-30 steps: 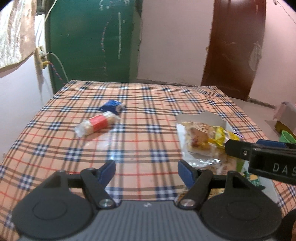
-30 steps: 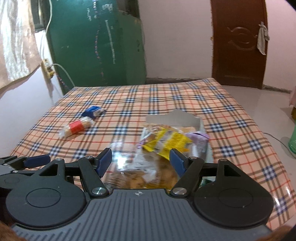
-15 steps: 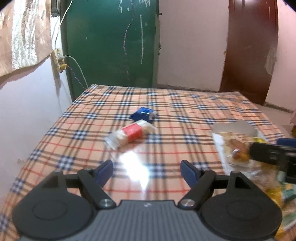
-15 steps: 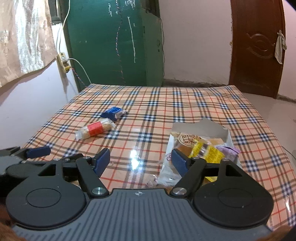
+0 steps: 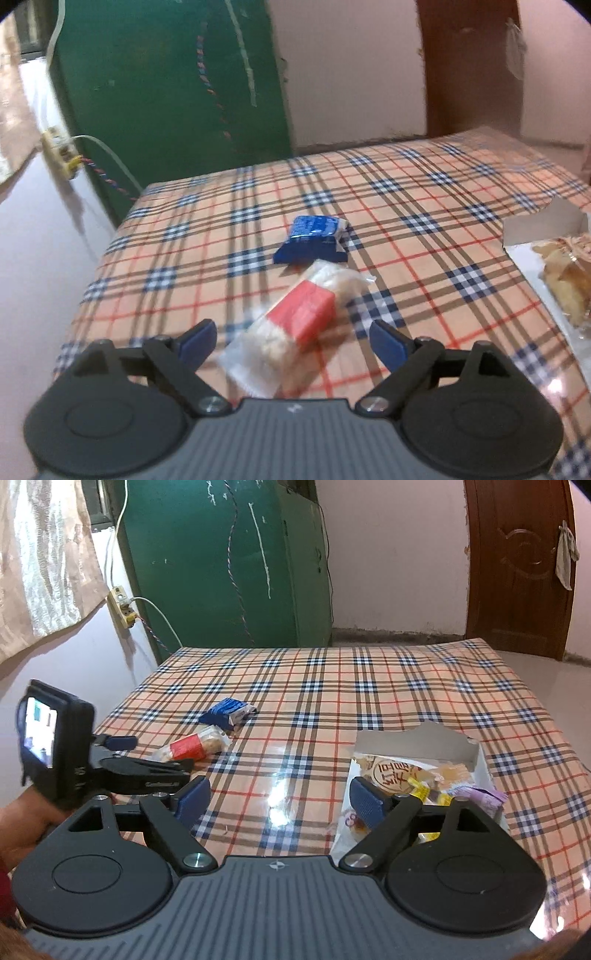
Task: Organize snacks
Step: 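Move both tools back to the remaining snacks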
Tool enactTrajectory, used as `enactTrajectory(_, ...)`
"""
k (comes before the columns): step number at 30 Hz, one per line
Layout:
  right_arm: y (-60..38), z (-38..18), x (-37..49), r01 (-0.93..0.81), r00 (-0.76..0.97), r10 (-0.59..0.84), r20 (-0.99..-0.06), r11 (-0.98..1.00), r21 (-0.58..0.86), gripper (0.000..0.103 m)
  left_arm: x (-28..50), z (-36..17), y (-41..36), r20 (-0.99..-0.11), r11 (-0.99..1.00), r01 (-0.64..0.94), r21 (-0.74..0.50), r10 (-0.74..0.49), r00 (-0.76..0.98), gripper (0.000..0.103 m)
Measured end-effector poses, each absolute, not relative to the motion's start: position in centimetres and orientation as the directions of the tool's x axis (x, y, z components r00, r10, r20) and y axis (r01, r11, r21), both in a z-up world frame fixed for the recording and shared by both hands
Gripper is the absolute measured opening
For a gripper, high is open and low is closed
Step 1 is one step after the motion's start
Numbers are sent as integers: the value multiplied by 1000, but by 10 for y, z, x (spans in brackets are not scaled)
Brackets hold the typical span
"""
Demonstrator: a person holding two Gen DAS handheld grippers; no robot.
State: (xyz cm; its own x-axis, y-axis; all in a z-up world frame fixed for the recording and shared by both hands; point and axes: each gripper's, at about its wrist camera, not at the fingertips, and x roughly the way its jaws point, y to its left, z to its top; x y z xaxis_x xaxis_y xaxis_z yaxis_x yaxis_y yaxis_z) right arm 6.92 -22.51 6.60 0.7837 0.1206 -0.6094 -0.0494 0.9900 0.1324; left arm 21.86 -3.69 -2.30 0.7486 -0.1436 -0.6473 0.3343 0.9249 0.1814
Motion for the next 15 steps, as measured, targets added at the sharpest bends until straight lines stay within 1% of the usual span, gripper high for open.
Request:
enactTrajectory(4,-223,64,90,-51,777,129,-616,988,142,103,240,-37,-46,-660,912,354,208,-136,739,88)
enactTrajectory(5,-222,64,96,-51,776,130,-617,988,143,103,245,-40,-48,-665,913,352,206,-133,735,84)
enactTrajectory(6,-221,64,102,-52,775,131,-618,988,145,103,249,-43,-49,-672,914,355,197,-137,728,77)
enactTrajectory(7,-221,63,107,-51,774,133,-620,988,149,103,251,-45,-48,-673,917,358,177,-152,723,75)
enactTrajectory(8,-220,63,113,-49,771,137,-622,986,157,103,253,-46,-47,-669,924,350,155,-163,726,69)
enactTrajectory(9,-218,62,119,-48,768,142,-624,985,165,103,253,-46,-45,-665,929,343,138,-169,727,58)
enactTrajectory(10,-216,61,126,-48,763,147,-629,984,172,103,253,-46,-44,-662,933,338,124,-176,728,50)
enactTrajectory(11,-214,59,133,-49,757,152,-635,983,178,103,253,-46,-42,-662,935,337,107,-186,726,35)
enactTrajectory(15,-199,54,161,-60,736,174,-655,979,193,103,244,-46,-26,-663,959,275,73,-159,732,34)
